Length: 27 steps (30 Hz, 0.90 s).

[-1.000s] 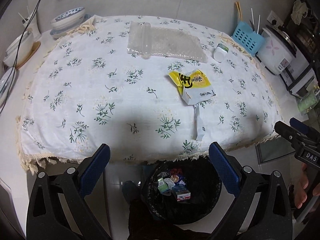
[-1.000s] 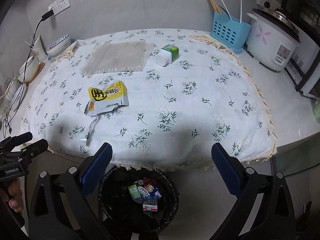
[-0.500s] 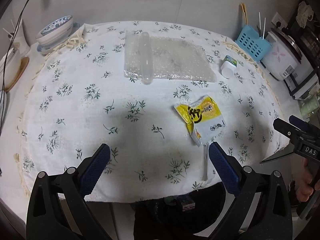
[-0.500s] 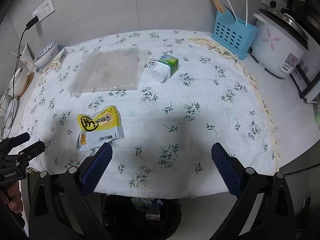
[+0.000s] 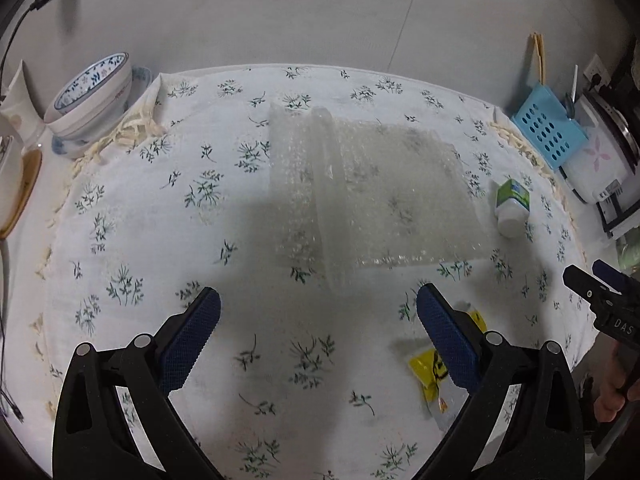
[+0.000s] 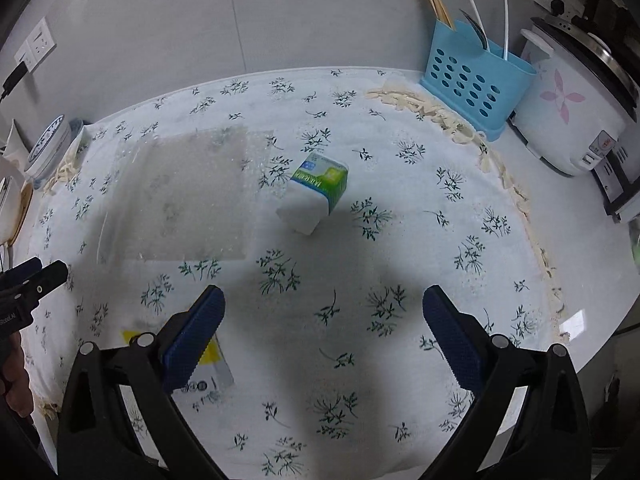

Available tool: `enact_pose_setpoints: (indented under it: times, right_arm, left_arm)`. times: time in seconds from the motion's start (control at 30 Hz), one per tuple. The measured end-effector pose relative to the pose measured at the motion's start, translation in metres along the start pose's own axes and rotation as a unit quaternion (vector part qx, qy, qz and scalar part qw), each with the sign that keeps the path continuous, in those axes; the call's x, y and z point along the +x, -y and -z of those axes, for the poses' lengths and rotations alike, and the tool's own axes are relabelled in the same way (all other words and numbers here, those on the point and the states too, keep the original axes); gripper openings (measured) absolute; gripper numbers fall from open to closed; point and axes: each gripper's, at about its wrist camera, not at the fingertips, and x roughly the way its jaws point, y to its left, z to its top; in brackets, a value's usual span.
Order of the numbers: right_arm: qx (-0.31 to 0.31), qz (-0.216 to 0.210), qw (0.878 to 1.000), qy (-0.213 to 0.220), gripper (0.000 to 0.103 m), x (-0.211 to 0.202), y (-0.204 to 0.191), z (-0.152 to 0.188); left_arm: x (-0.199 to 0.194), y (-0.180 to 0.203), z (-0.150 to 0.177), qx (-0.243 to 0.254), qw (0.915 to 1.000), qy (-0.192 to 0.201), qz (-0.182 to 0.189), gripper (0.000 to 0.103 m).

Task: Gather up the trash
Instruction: 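Grasp the clear plastic tube with the left tool while the right tool grasps the white-green bottle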

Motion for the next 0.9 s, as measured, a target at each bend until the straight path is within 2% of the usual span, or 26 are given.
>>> enact_pose_setpoints:
  times: [0.3,0.5,0.67,0.8,0.9]
  right_arm:
    - [0.021,0.010,0.999,-0.022,0.095,0.041,-0.009,-0.045]
    - [0.044,0.019,0.998,-0.041,0.095,0.066,-0.007,-0.064]
    - [0.066,0.020,0.996,-0.054,0.095,0.084,-0.002,-0.071]
    - [0.078,0.014,0.995,-0.067,0.090,0.095,0.000,-0.076]
    - [0.089,0.012,0.993,-0.076,0.082,0.102,0.003,-0.079]
  left_arm:
    - [0.041,-0.006,-0.049,0.002,0.9996,-0.024,-0.016,0.094]
    - [0.071,-0.001,-0.069,0.010,0.9978,-0.059,-0.027,0.088]
    - [0.089,-0.001,-0.076,0.012,0.9962,-0.078,-0.035,0.079]
    - [0.093,-0.003,-0.079,0.005,0.9957,-0.088,-0.029,0.073]
    - [0.092,-0.002,-0.082,0.008,0.9956,-0.090,-0.024,0.063]
